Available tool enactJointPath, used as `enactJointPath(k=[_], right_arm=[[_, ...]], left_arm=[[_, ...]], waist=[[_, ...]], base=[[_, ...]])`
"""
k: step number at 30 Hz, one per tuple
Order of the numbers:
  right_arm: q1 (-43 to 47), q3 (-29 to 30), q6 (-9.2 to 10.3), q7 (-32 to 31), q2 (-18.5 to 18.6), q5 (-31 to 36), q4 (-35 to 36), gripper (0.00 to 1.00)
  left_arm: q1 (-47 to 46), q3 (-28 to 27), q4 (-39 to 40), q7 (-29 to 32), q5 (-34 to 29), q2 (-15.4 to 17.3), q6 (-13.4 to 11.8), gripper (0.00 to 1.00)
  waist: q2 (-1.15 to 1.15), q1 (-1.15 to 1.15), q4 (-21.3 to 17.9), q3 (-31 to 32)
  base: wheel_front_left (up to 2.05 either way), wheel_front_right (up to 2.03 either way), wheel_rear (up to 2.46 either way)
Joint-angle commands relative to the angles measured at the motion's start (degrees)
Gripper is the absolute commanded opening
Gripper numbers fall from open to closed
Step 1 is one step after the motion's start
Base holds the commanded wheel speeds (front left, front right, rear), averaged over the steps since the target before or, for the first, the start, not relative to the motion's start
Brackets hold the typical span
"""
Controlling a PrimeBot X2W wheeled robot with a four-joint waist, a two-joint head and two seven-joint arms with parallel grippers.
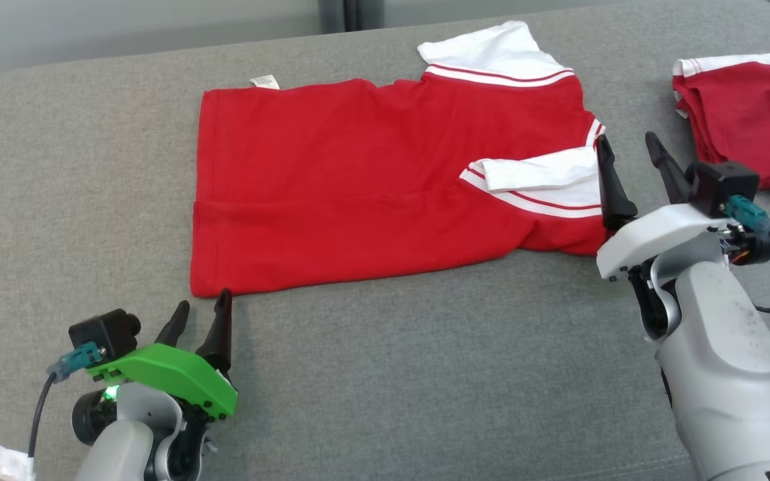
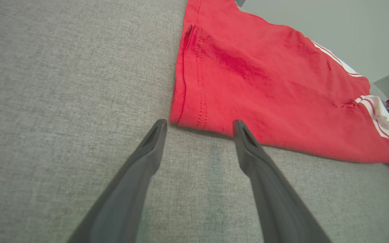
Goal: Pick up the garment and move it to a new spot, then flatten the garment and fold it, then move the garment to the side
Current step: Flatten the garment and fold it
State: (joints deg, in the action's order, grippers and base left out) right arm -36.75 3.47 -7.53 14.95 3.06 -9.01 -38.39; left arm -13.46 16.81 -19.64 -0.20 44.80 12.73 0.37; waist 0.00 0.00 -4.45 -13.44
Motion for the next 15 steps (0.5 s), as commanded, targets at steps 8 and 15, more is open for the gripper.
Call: enactJointPath(k=[8,15], right_arm=[[9.1,-1.2,0.09,-5.1,0.0,-1.7,10.2,1.0],[13.9,-1.2,0.09,-10.7,-0.1,-3.0,13.4,1.0]], left_arm=[[0.3,-2.2,-0.5,2.4,3.7,0.2,-1.1,1.0],[-2.1,-3.8,-2.7,1.9,6.0,-0.7,-0.6,0.93]], waist=[[0.0,0.0,-3.1,-0.4],[0.0,0.0,-4.0,-1.2]], base=[[0.0,0.0,0.0],[0.0,0.0,0.0]])
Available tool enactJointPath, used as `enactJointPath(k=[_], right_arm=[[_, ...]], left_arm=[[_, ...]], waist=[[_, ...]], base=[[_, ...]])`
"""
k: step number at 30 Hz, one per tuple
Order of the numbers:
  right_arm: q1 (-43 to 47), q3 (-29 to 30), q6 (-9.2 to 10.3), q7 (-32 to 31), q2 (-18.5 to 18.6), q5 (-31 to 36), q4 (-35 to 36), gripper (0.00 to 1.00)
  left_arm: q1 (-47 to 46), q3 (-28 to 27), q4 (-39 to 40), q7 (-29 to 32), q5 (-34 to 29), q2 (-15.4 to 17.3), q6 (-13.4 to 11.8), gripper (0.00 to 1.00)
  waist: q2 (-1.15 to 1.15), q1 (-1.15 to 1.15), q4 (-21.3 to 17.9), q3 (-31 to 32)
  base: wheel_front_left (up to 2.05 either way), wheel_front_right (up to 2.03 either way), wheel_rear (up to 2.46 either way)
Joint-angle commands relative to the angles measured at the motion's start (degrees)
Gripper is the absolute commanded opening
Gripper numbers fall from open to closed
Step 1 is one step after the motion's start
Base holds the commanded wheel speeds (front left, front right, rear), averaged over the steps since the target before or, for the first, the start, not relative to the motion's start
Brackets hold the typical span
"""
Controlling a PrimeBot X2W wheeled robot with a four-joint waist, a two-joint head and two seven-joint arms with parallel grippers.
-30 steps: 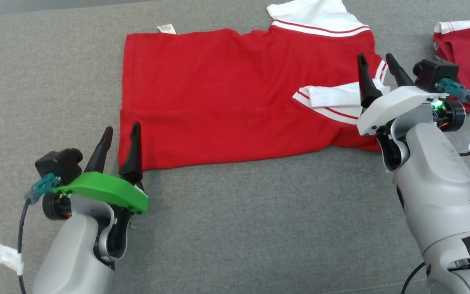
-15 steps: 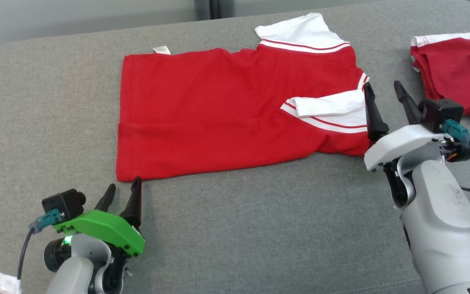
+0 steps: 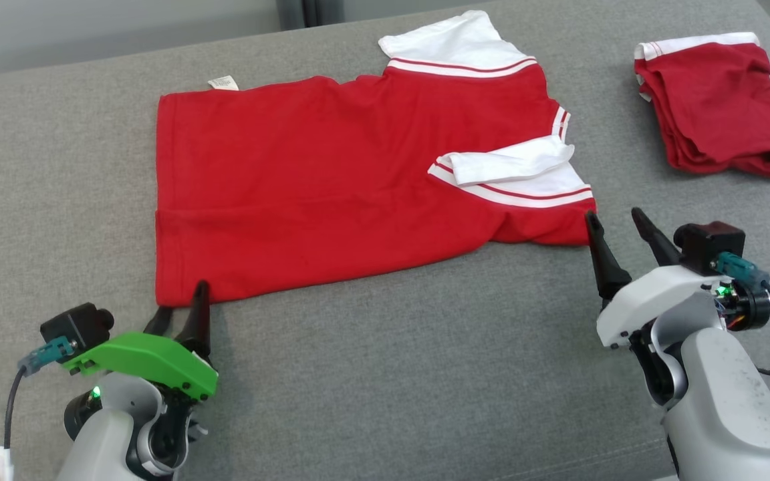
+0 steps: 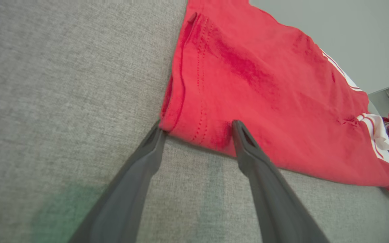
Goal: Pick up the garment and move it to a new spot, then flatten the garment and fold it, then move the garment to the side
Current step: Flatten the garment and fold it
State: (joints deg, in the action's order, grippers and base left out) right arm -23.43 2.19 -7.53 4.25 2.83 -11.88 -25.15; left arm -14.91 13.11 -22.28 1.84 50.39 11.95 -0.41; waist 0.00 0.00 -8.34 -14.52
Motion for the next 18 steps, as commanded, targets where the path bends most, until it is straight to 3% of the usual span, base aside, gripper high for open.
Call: enactJointPath(k=[1,2,3,5,6,9,18], right_arm=[[0.9,0.1,0.09,-0.9,0.2,-0.2,-0.1,1.0],[1.2,0.2,0.09,-1.4,0.1,-0.6,-0.3,1.0],[1.3,0.3,0.09,-2.0,0.2,-1.3,-0.7,1.0],[1.1,0.4,0.09,-2.5,0.1,-2.0,-1.3,1.0],[0.7,0.5,0.09,-2.6,0.2,-2.3,-1.7,1.0],[-0.8,0.6,0.09,-3.1,0.1,-2.8,-3.5,1.0],[-5.2,0.2,0.09,-5.6,0.2,-6.0,-12.3,1.0]], left_arm=[[-1.1,-0.4,-0.7,-0.5,0.6,-0.2,0.3,0.83],[-1.6,-0.5,-1.2,-0.8,0.6,-0.3,0.5,0.75],[-2.4,-0.7,-2.0,-1.4,0.8,-0.6,0.6,0.57],[-3.5,-0.9,-3.1,-2.2,1.0,-1.1,1.1,0.39],[-3.9,-0.8,-3.7,-2.5,1.0,-1.3,1.3,0.35],[-5.5,-0.8,-5.5,-4.1,0.7,-1.8,2.3,0.0],[-8.2,-0.6,-8.5,-8.2,0.7,-2.9,4.8,0.0]], waist=[[0.0,0.0,0.0,-0.3],[0.0,0.0,0.0,-0.4],[0.0,0.0,0.2,-0.6],[0.0,0.0,0.4,-0.8],[0.0,0.0,0.5,-1.0],[0.0,0.0,1.0,-1.5],[0.0,0.0,2.7,-2.3]], base=[[0.0,0.0,0.0],[0.0,0.0,0.0],[0.0,0.0,0.0],[0.0,0.0,0.0],[0.0,0.0,0.0],[0.0,0.0,0.0],[0.0,0.0,0.0]])
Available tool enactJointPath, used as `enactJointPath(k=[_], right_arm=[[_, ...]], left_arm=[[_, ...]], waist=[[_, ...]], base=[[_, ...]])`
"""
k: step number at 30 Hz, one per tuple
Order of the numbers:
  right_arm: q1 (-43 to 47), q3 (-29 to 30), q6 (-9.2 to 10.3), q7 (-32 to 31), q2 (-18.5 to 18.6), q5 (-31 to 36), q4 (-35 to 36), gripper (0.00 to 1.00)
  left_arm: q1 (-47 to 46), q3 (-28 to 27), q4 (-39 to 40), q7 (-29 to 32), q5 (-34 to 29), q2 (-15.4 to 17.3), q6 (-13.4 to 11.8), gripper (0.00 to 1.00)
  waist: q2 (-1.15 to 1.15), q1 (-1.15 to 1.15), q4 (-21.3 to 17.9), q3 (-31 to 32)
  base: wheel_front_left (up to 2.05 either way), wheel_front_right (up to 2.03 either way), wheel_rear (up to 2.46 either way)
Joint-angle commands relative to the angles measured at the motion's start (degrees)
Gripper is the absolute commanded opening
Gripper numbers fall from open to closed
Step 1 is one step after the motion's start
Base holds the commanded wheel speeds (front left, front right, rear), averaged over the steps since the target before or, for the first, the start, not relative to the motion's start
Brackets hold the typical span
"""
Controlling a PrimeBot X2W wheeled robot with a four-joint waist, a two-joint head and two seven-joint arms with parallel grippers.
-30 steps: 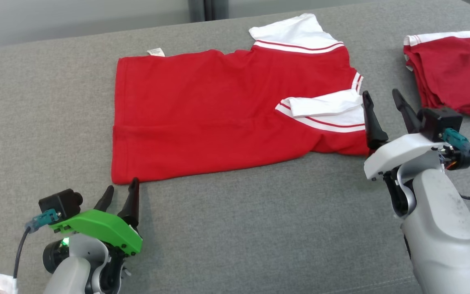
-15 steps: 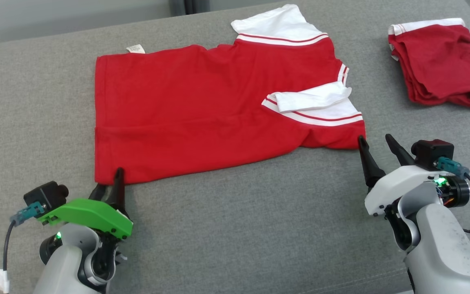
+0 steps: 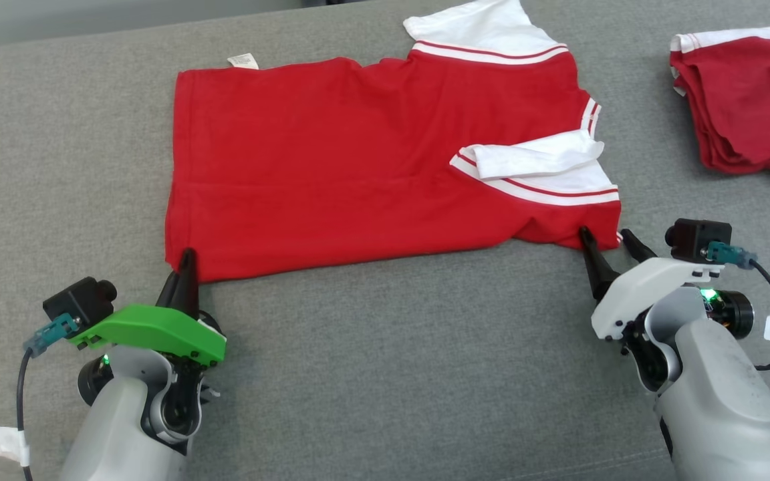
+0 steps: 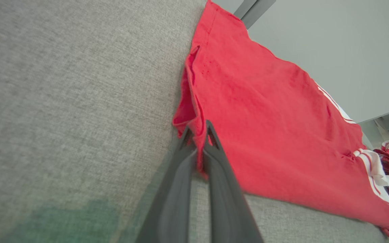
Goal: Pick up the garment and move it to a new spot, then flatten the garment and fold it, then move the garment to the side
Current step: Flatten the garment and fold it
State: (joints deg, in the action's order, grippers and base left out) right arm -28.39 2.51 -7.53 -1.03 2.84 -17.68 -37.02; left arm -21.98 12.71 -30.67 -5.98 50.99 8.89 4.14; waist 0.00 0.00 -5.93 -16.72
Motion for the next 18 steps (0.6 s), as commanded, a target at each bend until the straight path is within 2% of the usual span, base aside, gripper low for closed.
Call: enactJointPath(k=[1,2,3,4,10,18], right_arm=[[-0.7,-0.3,0.09,-0.7,0.1,-0.4,-1.5,0.53],[-1.0,-0.5,0.08,-0.7,0.1,-0.4,-2.1,0.36],[-1.4,-0.7,0.08,-0.6,0.0,-0.9,-2.7,0.14],[-1.7,-0.9,0.07,-0.7,0.0,-1.5,-3.0,0.0],[-5.3,-0.2,0.06,-0.5,0.2,-1.4,-1.0,0.0],[-6.2,2.2,0.07,-6.8,1.2,1.0,7.2,0.0]], left_arm=[[-1.2,-0.1,-0.3,-0.6,0.1,0.1,0.5,0.0],[-1.3,0.0,-0.4,-0.8,0.1,0.1,0.7,0.0],[-1.3,0.2,-0.5,-1.1,0.1,0.1,0.9,0.0],[-1.3,0.3,-0.5,-1.3,0.1,0.1,1.1,0.0],[-1.9,0.8,0.3,-2.9,0.0,0.1,1.9,0.0],[-0.2,1.5,4.5,-3.7,-0.4,0.9,2.3,0.0]], waist=[[0.0,0.0,0.5,-0.2],[0.0,0.0,0.6,-0.2],[0.0,0.0,0.7,-0.2],[0.0,0.0,0.8,-0.1],[0.0,0.0,0.8,0.7],[0.0,0.0,0.6,2.6]], base=[[0.0,0.0,0.0],[0.0,0.0,0.0],[0.0,0.0,0.0],[0.0,0.0,0.0],[0.0,0.0,0.0],[0.0,0.0,0.0]])
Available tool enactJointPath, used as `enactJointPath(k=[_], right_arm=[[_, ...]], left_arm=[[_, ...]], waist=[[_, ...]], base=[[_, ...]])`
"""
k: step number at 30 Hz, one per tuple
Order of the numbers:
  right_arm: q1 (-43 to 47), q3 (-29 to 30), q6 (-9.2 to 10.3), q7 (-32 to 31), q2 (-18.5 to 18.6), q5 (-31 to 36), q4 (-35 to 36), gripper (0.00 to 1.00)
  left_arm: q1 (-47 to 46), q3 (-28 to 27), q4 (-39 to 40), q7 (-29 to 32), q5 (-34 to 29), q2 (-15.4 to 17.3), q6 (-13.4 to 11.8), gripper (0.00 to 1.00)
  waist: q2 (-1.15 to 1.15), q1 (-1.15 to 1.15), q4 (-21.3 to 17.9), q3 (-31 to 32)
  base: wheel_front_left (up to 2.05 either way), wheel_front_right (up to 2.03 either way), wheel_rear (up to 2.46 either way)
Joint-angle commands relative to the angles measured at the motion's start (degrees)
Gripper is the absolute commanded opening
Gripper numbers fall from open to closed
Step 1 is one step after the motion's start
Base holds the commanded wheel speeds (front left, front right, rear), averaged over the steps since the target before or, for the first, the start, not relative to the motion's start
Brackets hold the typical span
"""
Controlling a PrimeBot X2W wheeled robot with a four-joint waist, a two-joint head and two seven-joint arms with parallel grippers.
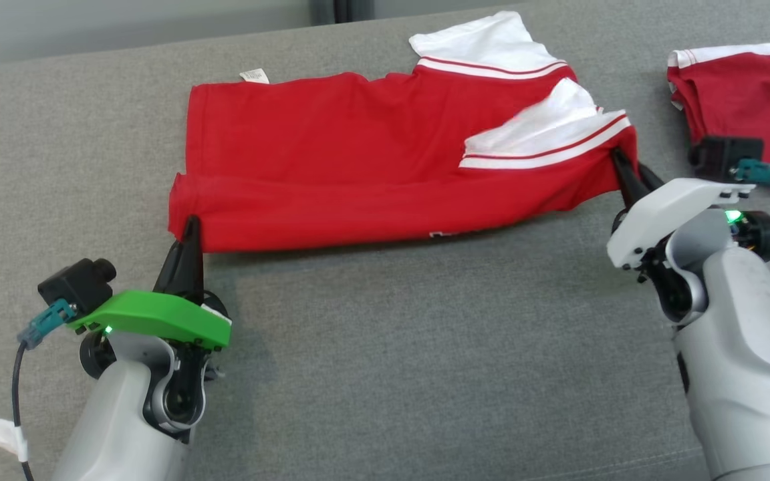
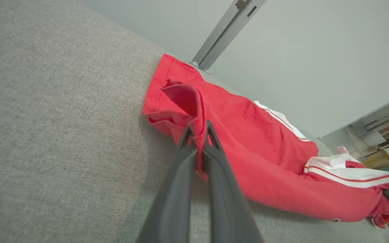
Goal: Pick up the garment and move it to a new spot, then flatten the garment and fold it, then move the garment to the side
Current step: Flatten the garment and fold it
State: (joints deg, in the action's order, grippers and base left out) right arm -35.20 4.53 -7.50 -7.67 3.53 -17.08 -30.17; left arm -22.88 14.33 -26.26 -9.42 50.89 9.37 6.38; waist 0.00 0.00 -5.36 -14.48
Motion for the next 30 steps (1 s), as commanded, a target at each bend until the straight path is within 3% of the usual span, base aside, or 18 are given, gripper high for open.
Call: enactJointPath(k=[1,10,16,24,25,27,28,29,30], right_arm=[[1.6,0.5,0.03,-1.2,0.7,0.5,1.8,0.0],[13.4,3.8,0.03,-8.6,1.2,-0.6,13.6,0.0],[22.6,5.3,0.03,-10.9,0.5,-1.9,19.5,0.0],[29.4,5.5,0.03,-9.5,-0.4,-3.2,21.2,0.0],[29.8,5.6,0.03,-9.0,-0.4,-3.5,20.7,0.07],[30.3,5.6,0.03,-7.8,-0.5,-3.4,19.6,0.42],[30.4,5.4,0.03,-7.2,-0.5,-3.2,19.0,0.72],[30.5,5.4,0.03,-6.5,-0.5,-3.3,18.5,1.0],[30.7,5.3,0.03,-6.0,-0.5,-3.3,18.2,1.0]], left_arm=[[1.6,0.0,1.0,-0.1,-0.3,0.6,0.0,0.0],[12.8,1.6,9.6,1.6,-0.1,1.7,-2.0,0.0],[20.1,2.6,14.1,2.6,1.3,0.8,-4.0,0.0],[25.0,3.5,15.6,4.2,1.6,1.1,-6.1,0.0],[25.2,3.6,15.4,4.2,1.4,1.3,-6.3,0.0],[25.7,3.7,15.1,4.2,0.9,1.5,-6.8,0.65],[25.9,3.8,14.9,4.1,0.3,1.8,-7.0,1.0],[26.0,3.9,14.8,4.0,0.0,2.0,-7.2,1.0],[26.0,4.0,14.8,3.9,-0.1,2.1,-7.5,1.0]], waist=[[0.0,0.0,0.1,0.7],[0.0,0.0,0.7,2.5],[0.0,0.0,1.7,3.6],[0.0,0.0,1.3,3.8],[0.0,0.0,1.1,3.8],[0.0,0.0,0.8,3.8],[0.0,0.0,0.7,3.7],[0.0,0.0,0.6,3.7],[0.0,0.0,0.6,3.7]], base=[[0.0,0.0,0.0],[0.0,0.0,0.0],[0.0,0.0,0.0],[0.0,0.0,0.0],[0.0,0.0,0.0],[0.0,0.0,0.0],[0.0,0.0,0.0],[0.0,0.0,0.0],[0.0,0.0,0.0]])
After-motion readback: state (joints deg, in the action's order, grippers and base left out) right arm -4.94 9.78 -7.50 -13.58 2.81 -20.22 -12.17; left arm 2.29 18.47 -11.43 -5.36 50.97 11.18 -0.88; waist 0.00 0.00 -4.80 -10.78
